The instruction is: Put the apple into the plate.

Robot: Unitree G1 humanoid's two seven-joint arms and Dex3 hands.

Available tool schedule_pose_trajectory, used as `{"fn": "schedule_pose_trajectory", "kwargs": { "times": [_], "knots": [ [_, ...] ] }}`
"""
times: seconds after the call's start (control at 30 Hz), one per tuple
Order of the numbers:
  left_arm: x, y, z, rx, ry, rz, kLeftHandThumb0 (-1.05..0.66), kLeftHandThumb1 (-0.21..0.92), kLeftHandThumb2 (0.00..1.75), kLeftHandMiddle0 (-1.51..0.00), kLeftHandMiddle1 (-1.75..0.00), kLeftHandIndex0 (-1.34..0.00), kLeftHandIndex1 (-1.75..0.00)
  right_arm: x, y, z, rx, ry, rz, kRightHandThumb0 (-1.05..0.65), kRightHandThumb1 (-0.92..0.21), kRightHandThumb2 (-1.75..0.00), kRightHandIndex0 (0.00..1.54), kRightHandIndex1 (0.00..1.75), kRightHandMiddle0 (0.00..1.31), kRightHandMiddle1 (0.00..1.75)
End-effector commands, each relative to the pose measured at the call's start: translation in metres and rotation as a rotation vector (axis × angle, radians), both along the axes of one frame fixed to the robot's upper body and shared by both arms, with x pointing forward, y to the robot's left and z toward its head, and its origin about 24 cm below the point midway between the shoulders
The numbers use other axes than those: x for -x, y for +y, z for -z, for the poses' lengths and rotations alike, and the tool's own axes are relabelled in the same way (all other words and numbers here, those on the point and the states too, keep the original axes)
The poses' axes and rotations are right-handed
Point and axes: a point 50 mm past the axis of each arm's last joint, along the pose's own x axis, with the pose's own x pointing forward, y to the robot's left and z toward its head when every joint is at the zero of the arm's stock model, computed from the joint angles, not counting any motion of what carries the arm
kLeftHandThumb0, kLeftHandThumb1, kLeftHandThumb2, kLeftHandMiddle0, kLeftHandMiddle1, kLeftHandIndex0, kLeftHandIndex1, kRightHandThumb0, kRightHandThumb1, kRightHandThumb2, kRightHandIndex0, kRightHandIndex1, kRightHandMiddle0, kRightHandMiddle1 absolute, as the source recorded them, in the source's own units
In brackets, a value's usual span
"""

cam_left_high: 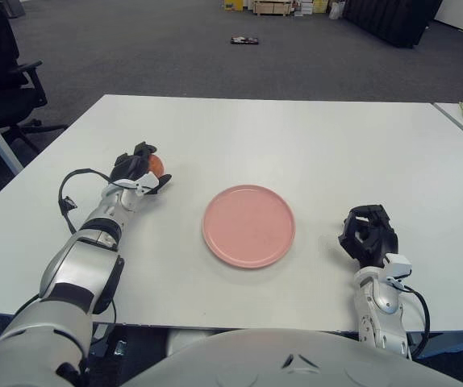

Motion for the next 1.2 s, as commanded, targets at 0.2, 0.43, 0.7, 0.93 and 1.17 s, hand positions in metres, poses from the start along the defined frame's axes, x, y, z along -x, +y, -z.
{"fn": "schedule_pose_trajectory", "kwargs": {
  "times": [0.2,0.43,0.7,0.93,1.17],
  "knots": [
    [0.0035,0.0068,0.0019,-0.056,0.004,-0.017,-0.57,0.47,1.06,-0.29,-1.59,-0.2,-1.64,-0.0047,-0.0036,-0.0029,-0.002,-0.022,0.012,-0.41,-0.56,-1.02,0.76,1.75,0.42,1.75],
    [0.0039,0.0071,0.0013,-0.138,-0.026,-0.014,-0.08,0.18,1.46,-0.71,-1.69,-0.47,-1.74,-0.0047,-0.0053,-0.0028,-0.017,-0.025,0.015,-0.41,-0.56,-1.02,0.76,1.75,0.42,1.75],
    [0.0051,0.0072,0.0009,-0.23,-0.056,0.011,-0.01,-0.05,1.69,-0.92,-1.63,-0.65,-1.75,-0.0041,-0.0075,-0.0025,-0.02,-0.013,0.034,-0.41,-0.57,-1.01,0.74,1.75,0.42,1.75],
    [0.0048,0.0082,0.0024,-0.27,-0.02,0.022,0.0,-0.06,1.69,-0.96,-1.57,-0.66,-1.75,-0.0037,-0.0085,-0.0028,-0.018,-0.015,0.041,-0.41,-0.57,-1.01,0.75,1.75,0.42,1.75],
    [0.0021,0.0087,0.0014,-0.227,0.017,-0.002,0.0,-0.02,1.64,-0.93,-1.55,-0.64,-1.75,-0.0029,-0.0098,-0.0038,-0.017,-0.022,0.048,-0.41,-0.56,-1.01,0.76,1.75,0.42,1.75]
  ]
}}
